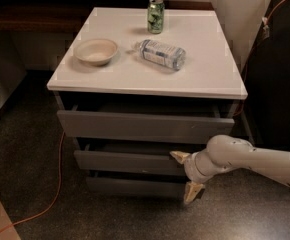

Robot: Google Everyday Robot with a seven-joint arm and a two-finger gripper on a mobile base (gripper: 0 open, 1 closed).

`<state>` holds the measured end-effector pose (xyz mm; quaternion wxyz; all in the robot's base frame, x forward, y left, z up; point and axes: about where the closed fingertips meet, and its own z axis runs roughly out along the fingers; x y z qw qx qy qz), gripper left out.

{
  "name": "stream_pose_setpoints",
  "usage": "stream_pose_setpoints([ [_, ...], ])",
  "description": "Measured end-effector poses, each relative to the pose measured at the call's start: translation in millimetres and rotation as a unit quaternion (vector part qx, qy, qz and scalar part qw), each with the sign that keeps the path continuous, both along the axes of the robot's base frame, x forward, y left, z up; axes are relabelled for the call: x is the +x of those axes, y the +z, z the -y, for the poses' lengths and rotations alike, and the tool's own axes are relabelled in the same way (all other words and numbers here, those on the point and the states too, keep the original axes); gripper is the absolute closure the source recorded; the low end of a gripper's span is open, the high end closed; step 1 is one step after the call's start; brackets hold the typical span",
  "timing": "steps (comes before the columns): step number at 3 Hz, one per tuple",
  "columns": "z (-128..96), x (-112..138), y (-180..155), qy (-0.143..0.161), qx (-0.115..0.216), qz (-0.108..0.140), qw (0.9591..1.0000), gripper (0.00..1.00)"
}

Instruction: Open middle drawer

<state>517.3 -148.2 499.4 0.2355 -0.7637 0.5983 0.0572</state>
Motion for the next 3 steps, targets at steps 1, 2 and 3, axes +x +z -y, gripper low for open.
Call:
stream_pose_setpoints([
  [1, -2, 14, -17, 0.011, -0.009, 0.008, 0.9999, 0.00],
  [2, -3, 30, -34, 0.011, -0.015, 0.012, 0.9998, 0.00],
  [3, -2, 47, -50, 0.004, -0.019, 0.020, 0.9996, 0.00],
])
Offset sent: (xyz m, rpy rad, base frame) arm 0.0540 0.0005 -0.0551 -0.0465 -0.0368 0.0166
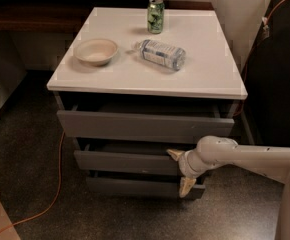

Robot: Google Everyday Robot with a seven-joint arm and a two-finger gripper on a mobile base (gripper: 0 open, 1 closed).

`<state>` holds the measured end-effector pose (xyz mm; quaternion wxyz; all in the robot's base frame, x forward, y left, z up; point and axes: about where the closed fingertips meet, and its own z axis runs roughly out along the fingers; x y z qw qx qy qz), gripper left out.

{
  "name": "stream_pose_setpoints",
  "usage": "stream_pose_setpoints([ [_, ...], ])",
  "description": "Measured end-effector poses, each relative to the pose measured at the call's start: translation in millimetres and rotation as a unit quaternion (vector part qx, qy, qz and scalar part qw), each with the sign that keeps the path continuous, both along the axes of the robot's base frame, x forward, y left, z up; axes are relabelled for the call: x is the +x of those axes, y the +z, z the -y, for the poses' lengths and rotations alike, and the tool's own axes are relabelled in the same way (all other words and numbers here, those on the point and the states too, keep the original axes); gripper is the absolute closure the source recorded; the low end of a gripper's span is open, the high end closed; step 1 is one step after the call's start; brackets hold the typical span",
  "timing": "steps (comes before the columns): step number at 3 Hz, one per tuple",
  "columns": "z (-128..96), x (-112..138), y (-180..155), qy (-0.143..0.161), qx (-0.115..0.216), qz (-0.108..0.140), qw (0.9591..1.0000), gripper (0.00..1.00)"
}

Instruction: Open middle drawer

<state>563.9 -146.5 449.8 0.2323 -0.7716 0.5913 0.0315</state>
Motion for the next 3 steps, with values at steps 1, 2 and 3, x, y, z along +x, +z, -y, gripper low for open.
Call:
stream_pose_setpoints([
  [1, 5, 19, -14, -0.020, 0.002, 0.014, 0.9997, 0.00],
  [2, 9, 33, -25, -0.036, 0.000, 0.016, 0.9992, 0.02],
  [3, 11, 37, -32, -0.048, 0.001, 0.010, 0.9988, 0.25],
])
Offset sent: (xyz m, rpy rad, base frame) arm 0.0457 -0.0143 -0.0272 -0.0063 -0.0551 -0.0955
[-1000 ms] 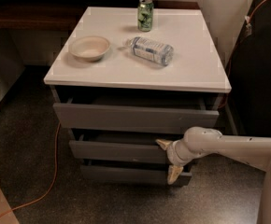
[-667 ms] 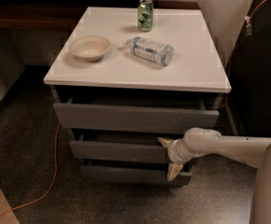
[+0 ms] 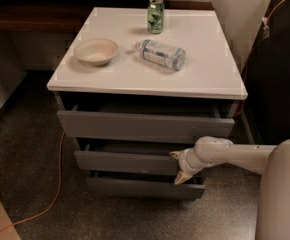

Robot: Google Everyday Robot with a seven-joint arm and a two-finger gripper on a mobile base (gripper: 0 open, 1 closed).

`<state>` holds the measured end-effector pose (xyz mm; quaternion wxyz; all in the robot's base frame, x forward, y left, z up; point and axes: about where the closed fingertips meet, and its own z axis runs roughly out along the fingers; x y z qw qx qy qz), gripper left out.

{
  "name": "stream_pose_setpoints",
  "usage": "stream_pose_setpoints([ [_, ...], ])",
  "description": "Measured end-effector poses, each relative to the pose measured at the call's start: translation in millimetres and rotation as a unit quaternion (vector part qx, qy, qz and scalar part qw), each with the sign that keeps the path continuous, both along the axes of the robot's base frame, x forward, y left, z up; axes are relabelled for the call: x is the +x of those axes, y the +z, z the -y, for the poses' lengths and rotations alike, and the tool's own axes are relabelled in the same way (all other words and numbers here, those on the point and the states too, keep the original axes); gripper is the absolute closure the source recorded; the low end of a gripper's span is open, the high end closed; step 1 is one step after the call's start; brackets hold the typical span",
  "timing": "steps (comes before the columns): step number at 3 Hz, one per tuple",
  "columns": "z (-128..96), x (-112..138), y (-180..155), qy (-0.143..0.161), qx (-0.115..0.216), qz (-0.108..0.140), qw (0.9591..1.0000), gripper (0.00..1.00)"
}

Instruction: Open middle drawer

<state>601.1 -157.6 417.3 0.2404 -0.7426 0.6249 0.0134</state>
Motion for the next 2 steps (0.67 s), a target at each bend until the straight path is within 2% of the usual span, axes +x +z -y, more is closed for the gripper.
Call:
stream_pose_setpoints([
  [2, 5, -16, -11, -0.020, -0.005, -0.015, 0.9997, 0.73],
])
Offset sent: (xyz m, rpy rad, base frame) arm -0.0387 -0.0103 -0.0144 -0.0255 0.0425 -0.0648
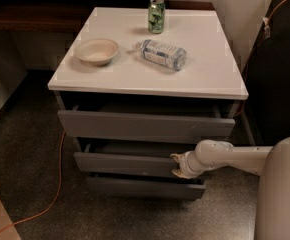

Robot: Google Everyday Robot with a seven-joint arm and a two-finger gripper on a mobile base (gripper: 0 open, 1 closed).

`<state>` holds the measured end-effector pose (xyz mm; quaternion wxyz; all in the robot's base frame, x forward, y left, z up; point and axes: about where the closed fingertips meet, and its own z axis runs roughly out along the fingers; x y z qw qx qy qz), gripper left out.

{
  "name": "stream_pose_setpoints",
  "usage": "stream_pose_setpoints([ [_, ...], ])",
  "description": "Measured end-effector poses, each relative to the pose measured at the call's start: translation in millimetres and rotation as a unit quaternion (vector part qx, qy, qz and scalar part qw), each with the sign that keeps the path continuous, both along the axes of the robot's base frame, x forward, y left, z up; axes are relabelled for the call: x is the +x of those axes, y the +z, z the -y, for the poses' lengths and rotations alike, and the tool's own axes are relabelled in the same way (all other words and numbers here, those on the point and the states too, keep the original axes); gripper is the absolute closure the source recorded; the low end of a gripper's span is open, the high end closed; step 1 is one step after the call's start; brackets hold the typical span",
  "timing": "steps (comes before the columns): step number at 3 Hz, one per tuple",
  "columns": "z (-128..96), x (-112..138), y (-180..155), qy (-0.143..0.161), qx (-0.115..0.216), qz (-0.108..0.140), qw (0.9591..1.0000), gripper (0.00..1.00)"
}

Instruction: Open middle drawer

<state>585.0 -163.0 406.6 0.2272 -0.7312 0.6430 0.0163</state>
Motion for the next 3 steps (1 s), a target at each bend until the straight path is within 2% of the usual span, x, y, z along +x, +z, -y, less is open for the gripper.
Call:
stream_pose_setpoints([
  [1, 0.0, 0.0, 2.7, 0.000, 0.000, 0.000, 1.0000, 1.00],
  [3, 0.0, -4.6, 2.1, -0.002, 0.000, -0.001, 1.0000, 1.00],
])
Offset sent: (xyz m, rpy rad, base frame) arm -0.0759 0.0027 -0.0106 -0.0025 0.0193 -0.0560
